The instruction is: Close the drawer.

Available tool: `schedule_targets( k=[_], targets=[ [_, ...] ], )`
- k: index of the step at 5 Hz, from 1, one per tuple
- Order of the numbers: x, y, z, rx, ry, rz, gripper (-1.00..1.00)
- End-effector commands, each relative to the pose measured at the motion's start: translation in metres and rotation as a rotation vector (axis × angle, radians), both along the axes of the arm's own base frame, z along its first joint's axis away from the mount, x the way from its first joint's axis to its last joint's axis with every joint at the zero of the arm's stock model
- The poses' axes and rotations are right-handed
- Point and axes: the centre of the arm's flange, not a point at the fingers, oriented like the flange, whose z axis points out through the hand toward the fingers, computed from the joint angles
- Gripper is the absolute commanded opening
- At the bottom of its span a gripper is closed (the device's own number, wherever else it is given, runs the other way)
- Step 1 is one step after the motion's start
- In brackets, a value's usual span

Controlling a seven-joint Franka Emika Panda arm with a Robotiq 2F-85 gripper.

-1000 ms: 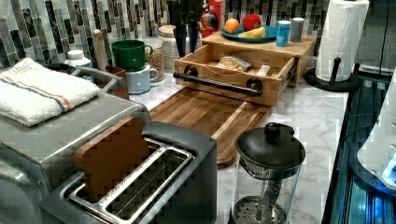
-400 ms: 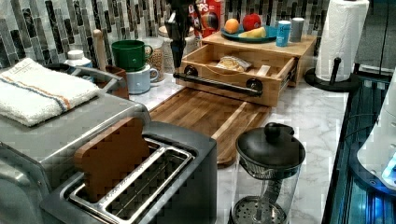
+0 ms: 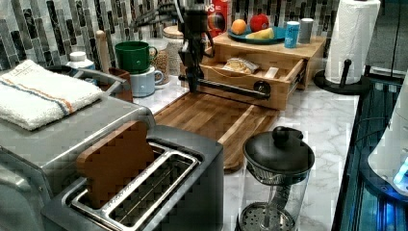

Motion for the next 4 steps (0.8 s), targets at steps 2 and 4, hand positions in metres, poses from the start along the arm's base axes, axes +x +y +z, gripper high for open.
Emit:
schedule_targets(
  k=[2, 4],
  targets=[
    [-0.003, -0.037, 0.004, -0.010, -0.043, 0.122, -1.00],
    [-0.005, -0.104, -0.002, 0.005, -0.075, 0.148, -1.00]
  ],
)
